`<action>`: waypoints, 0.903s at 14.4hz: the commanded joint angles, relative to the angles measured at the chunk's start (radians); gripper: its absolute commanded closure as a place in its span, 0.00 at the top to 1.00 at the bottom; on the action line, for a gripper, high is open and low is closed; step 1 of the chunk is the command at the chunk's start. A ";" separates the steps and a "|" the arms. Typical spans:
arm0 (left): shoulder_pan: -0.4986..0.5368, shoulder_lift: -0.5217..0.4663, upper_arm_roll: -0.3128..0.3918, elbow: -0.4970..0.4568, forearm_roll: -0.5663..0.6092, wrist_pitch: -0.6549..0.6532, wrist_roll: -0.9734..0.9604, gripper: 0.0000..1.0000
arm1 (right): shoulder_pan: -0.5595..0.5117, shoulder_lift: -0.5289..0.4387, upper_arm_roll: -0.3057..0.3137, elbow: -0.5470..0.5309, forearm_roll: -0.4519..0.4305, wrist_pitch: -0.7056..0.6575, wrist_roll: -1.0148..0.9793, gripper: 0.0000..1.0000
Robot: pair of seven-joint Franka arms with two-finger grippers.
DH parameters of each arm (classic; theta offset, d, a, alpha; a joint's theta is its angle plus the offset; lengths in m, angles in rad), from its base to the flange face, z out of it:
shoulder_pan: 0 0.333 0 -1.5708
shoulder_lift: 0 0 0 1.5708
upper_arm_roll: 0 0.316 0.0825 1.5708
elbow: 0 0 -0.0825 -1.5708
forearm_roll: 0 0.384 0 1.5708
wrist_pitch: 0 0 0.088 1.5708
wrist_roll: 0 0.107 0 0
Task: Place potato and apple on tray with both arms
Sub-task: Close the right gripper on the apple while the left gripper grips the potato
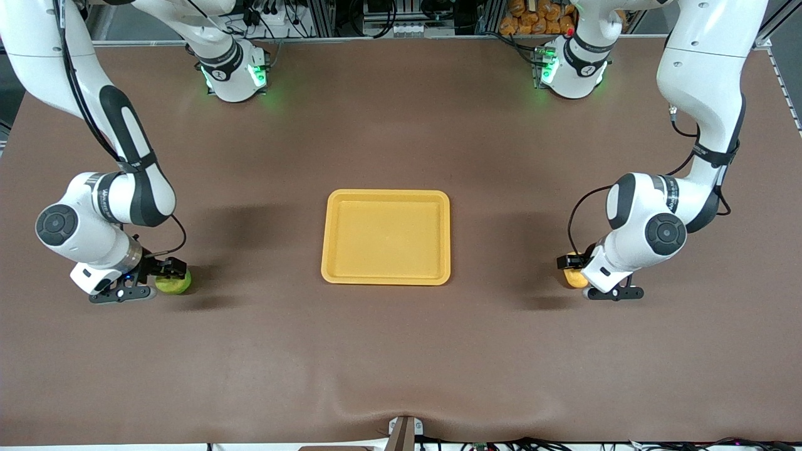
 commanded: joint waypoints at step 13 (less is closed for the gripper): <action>-0.004 0.032 0.006 0.017 -0.001 0.009 -0.013 0.60 | -0.006 0.050 0.016 0.021 0.002 0.021 0.006 0.00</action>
